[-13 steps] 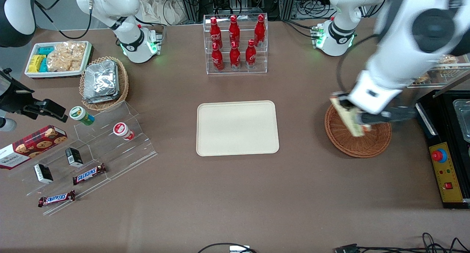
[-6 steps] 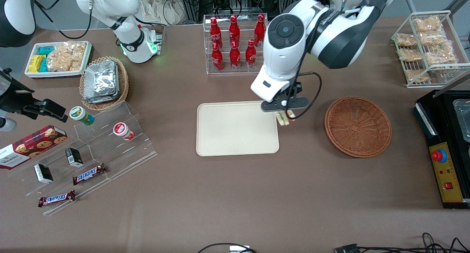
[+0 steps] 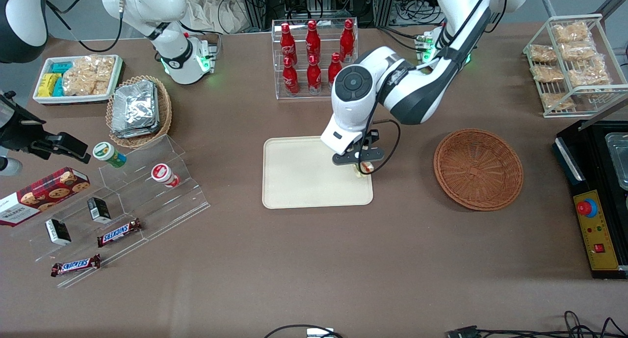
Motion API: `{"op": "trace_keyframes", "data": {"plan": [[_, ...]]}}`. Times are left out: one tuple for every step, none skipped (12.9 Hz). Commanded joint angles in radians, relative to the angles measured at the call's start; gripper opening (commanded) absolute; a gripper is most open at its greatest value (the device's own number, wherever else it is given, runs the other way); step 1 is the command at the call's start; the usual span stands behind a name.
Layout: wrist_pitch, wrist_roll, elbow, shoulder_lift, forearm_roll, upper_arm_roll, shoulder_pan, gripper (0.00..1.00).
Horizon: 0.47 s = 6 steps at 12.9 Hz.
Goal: Place sandwich from basket to tray
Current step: 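Carry the held sandwich over the cream tray and lower it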
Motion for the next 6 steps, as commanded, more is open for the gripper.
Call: {"op": "trace_keyframes", "data": {"plan": [[0.180,-0.019,-0.154,-0.026,0.025,0.006,-0.003,0.11],[0.239,-0.019,-0.194,-0.010,0.025,0.006,-0.003,0.11],[0.286,-0.016,-0.228,0.004,0.026,0.006,-0.003,0.12],[0.329,-0.004,-0.255,0.026,0.028,0.008,0.000,0.12],[0.344,-0.001,-0.265,0.041,0.048,0.008,0.005,0.12],[0.347,-0.002,-0.263,0.064,0.086,0.008,0.006,0.12]]}}
